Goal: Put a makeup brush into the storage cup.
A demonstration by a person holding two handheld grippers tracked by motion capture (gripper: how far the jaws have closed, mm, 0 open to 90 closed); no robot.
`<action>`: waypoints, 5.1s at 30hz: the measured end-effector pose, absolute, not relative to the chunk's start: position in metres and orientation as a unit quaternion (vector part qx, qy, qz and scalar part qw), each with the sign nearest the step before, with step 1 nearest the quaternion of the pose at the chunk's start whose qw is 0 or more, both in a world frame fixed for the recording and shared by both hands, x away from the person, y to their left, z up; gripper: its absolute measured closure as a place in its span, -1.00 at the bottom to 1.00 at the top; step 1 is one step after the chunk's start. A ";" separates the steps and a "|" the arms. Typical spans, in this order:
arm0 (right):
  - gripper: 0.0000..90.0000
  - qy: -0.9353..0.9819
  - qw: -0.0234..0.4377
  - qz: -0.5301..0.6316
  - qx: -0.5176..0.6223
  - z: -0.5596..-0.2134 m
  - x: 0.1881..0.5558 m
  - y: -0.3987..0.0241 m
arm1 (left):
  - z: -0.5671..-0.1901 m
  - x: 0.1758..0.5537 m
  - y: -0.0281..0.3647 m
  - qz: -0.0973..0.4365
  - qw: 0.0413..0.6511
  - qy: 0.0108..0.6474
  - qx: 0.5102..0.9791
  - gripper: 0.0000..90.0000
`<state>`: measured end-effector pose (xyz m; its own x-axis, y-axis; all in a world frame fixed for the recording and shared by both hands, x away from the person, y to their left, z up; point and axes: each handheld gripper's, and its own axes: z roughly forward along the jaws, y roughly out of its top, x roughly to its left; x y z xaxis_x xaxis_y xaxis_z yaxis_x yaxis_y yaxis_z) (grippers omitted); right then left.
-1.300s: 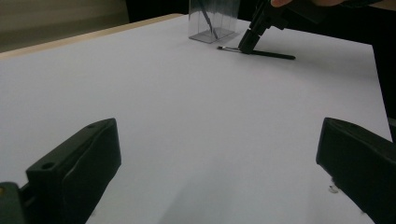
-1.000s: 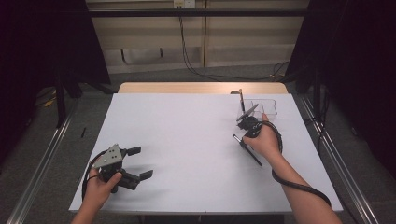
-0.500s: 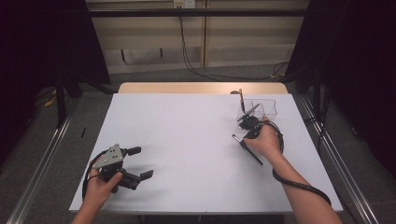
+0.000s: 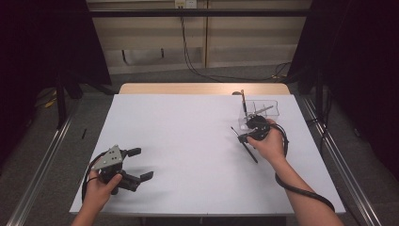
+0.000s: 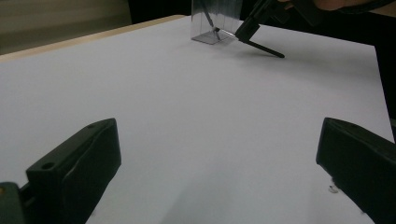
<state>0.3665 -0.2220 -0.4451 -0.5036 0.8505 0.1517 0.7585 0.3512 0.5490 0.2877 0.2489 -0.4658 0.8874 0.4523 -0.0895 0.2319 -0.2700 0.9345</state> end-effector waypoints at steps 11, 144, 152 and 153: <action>0.88 0.773 0.109 0.392 0.487 -0.439 0.355 -0.238 | -0.465 0.287 0.249 0.101 0.562 0.219 0.791 -1.00; 0.88 0.583 0.301 0.613 0.441 -0.373 0.394 -0.256 | -0.468 0.285 0.254 0.093 0.571 0.227 0.784 -1.00; 0.88 0.583 0.306 0.607 0.445 -0.374 0.400 -0.260 | -0.468 0.285 0.255 0.093 0.573 0.228 0.782 -1.00; 0.88 0.582 0.304 0.607 0.448 -0.374 0.401 -0.260 | -0.468 0.285 0.255 0.093 0.572 0.228 0.782 -1.00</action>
<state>0.4008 -0.2603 -0.3737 -0.4133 0.8905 0.1904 0.1528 -0.1382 0.9785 0.2851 0.2555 -0.4682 0.8790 0.4626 -0.1154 0.2500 -0.2411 0.9378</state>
